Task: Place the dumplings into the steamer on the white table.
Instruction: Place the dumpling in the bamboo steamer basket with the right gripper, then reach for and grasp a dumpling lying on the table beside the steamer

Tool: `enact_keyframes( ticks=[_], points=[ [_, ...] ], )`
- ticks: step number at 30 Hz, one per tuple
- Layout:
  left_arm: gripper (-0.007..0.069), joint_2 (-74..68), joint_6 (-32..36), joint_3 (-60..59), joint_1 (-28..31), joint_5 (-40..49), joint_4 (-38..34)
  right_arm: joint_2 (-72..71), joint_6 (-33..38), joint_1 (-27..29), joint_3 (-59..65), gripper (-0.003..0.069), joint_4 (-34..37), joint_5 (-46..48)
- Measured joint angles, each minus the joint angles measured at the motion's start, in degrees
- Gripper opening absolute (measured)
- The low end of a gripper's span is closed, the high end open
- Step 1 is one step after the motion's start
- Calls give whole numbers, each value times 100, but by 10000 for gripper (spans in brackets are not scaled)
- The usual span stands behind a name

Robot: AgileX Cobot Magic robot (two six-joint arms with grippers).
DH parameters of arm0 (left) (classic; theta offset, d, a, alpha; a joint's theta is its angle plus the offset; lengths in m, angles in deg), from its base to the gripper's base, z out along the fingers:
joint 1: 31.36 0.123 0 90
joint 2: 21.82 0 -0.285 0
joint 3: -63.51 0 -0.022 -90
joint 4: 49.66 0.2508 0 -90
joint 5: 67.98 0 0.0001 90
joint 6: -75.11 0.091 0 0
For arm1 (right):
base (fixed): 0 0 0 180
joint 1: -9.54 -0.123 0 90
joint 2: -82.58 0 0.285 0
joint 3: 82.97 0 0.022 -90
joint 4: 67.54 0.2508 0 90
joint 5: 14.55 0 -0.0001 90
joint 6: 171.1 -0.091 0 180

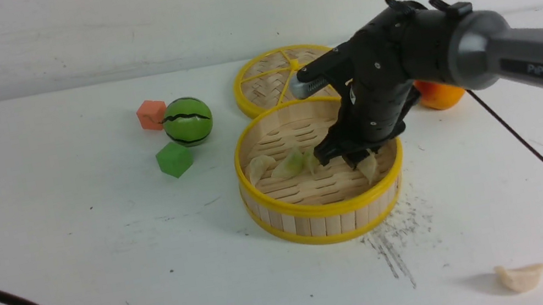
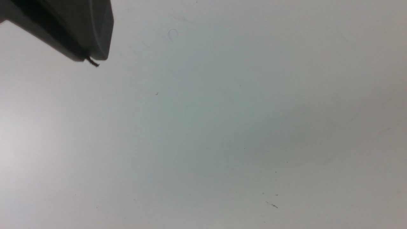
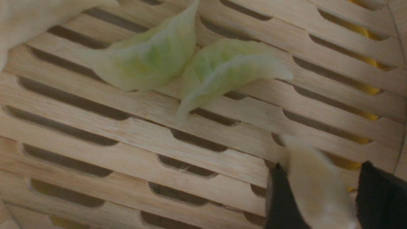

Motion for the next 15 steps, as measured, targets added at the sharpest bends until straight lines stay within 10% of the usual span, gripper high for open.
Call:
enact_keyframes(
  ticks=[15],
  points=[
    [-6, 6, 5, 0, 0, 131, -98, -1721, 1553, 0, -174, 470, 338, 2171]
  ],
)
